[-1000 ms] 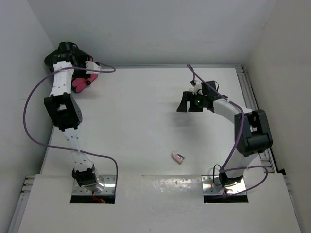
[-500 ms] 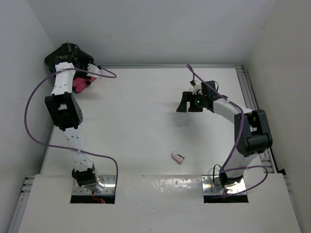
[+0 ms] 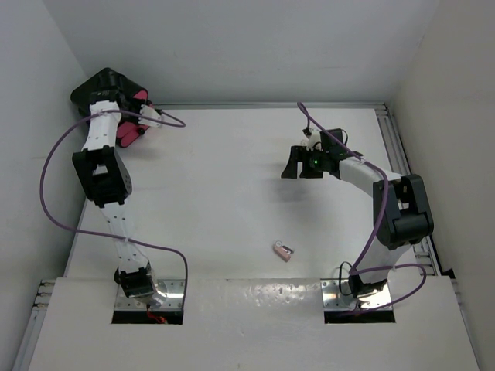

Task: Sort the stationery into containers
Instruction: Open the drawer, then grab a piece of stationery with the left arm

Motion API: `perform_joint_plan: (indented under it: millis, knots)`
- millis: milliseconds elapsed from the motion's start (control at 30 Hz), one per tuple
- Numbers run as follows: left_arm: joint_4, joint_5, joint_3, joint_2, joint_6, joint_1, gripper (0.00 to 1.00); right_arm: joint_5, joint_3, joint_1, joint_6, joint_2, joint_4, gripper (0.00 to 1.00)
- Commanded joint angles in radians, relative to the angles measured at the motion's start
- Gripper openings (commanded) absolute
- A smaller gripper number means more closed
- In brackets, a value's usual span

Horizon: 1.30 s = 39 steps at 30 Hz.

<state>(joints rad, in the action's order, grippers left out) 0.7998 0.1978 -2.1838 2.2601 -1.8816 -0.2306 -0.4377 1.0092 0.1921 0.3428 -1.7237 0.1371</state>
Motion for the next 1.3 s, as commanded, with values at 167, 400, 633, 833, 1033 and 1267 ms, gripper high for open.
perform_joint_plan:
  millis: [167,400,633,833,1033,1267]
  knots:
    - [0.016,0.098,0.168,-0.149,-0.059,0.048,0.14,0.001,0.029,0.003,-0.001,0.01,-0.017,0.79]
    - [0.036,0.117,0.219,-0.203,-0.031,0.103,0.04,-0.004,0.029,0.004,-0.001,0.009,-0.017,0.79]
    - [0.041,0.12,0.245,-0.234,-0.007,0.132,0.05,-0.006,0.016,0.0,-0.001,0.018,-0.017,0.79]
    - [0.067,0.121,0.251,-0.254,0.002,0.151,0.39,-0.01,0.009,-0.005,0.002,0.019,-0.022,0.79]
    - [0.029,0.164,0.252,-0.283,0.082,0.154,0.89,-0.012,0.016,-0.005,0.001,0.023,-0.019,0.79]
    - [-0.088,0.255,0.249,-0.37,0.29,0.218,0.92,-0.015,0.017,-0.02,-0.053,0.058,0.027,0.79]
